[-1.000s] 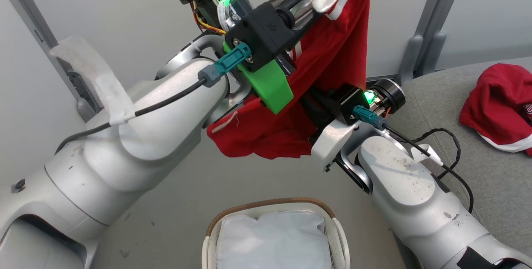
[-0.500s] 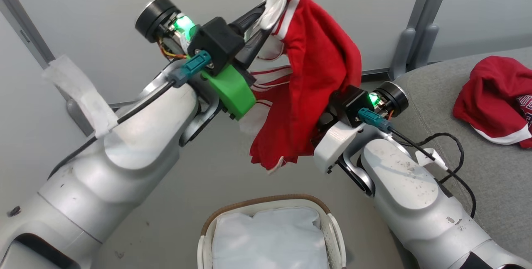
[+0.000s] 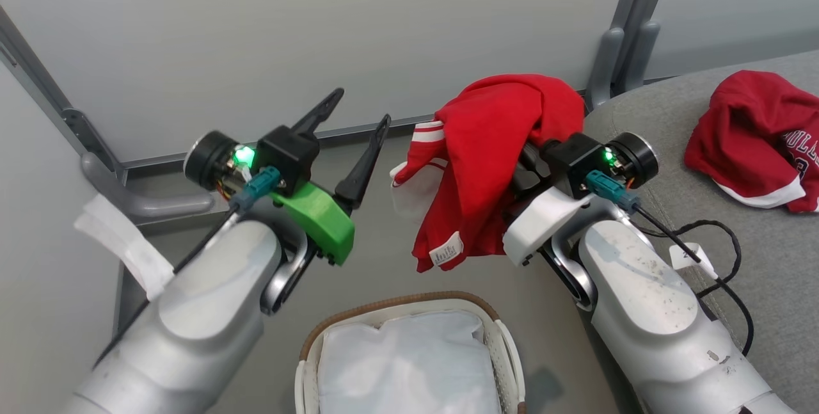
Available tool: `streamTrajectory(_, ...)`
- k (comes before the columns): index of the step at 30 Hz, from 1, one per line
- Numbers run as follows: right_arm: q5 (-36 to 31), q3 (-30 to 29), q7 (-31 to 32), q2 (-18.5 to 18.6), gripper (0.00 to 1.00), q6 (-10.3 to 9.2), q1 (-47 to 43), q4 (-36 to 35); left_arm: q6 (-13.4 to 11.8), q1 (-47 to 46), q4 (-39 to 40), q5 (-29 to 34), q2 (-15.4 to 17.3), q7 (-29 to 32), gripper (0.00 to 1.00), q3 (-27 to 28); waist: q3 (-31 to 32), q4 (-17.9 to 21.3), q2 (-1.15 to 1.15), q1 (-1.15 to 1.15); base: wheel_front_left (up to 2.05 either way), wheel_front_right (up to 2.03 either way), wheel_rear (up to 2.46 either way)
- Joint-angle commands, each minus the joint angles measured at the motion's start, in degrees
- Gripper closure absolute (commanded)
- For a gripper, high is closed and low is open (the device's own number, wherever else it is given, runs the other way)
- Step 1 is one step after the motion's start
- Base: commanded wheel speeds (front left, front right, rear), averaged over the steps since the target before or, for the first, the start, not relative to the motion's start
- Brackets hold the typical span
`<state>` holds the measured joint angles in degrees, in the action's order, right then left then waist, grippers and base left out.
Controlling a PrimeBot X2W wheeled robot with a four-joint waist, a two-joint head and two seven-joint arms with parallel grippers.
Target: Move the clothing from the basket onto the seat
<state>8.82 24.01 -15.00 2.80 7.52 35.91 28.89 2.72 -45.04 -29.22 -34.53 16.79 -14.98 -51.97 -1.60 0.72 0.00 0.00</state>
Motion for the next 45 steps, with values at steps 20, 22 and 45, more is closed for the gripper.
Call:
streamTrajectory(20, -4.71, -9.04, -0.28, 0.19, 1.0, -0.06, -4.9, -2.37, 2.5, 22.56, 4.78, 11.85, -7.22, -0.25, 0.0, 12.69, -1.19, 3.52, 0.0, 0.0, 0.0, 0.0, 0.0)
streamTrajectory(22, -5.32, -9.55, -0.28, 0.22, 1.0, -0.06, -4.45, -2.25, 2.89, 23.17, 5.26, 12.79, -7.86, -0.24, 0.0, 13.31, -1.58, 4.95, 0.0, 0.0, 0.0, 0.0, 0.0)
streamTrajectory(45, -9.13, -16.51, -0.29, 1.08, 1.0, -0.06, -3.87, -3.85, 4.79, 22.39, 4.17, 18.04, -10.49, -0.25, 0.0, 16.07, -10.06, 26.42, 0.0, 0.0, 0.0, 0.0, 0.0)
